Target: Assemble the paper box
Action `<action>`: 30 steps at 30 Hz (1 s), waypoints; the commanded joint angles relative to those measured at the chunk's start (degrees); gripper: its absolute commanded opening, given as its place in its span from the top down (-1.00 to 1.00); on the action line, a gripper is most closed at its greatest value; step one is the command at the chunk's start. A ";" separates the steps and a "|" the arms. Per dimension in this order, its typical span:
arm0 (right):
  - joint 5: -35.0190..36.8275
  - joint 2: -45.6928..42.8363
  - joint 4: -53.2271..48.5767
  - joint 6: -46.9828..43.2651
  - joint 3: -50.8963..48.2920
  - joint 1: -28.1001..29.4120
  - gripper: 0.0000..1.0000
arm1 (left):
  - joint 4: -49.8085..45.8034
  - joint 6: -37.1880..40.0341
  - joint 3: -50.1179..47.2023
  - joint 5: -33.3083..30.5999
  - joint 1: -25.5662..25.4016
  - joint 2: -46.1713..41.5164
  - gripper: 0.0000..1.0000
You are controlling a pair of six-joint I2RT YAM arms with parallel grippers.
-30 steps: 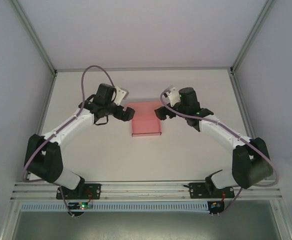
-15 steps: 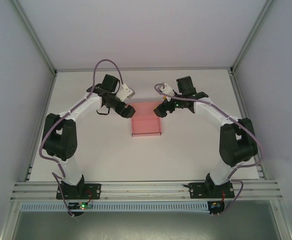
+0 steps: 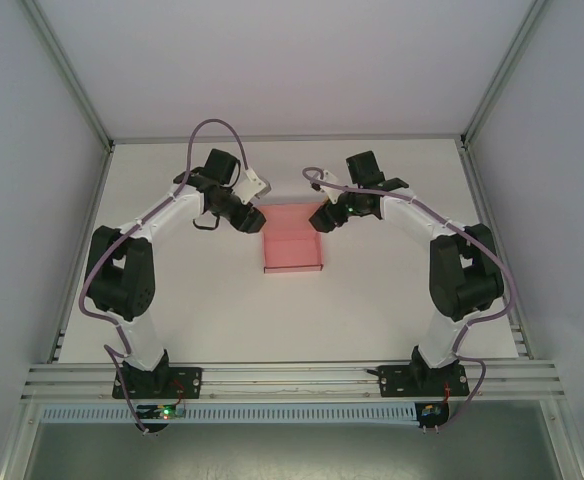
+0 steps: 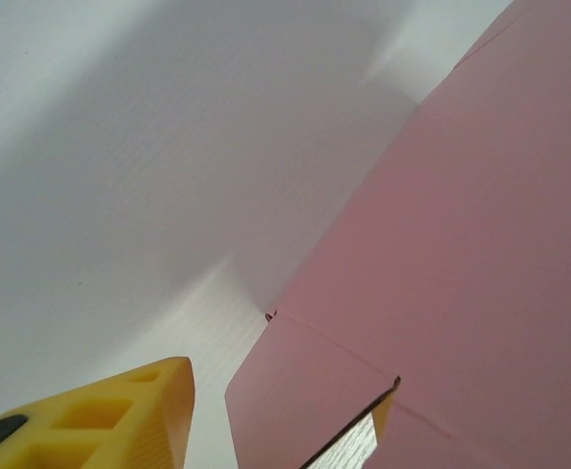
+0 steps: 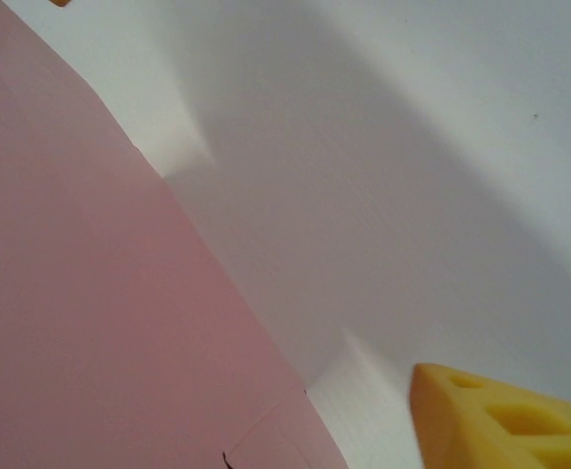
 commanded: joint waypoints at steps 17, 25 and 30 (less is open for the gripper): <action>3.56 -0.64 -5.25 -0.15 1.66 -0.51 0.73 | -4.05 0.73 1.94 1.95 0.41 1.70 0.78; 9.44 -2.39 -2.63 2.30 0.41 2.23 1.00 | 0.88 -4.07 0.69 -0.45 -0.90 -0.16 1.00; 18.34 -3.58 2.02 8.60 -0.62 5.53 1.00 | 6.49 -14.16 -0.20 -7.45 -2.12 -1.84 1.00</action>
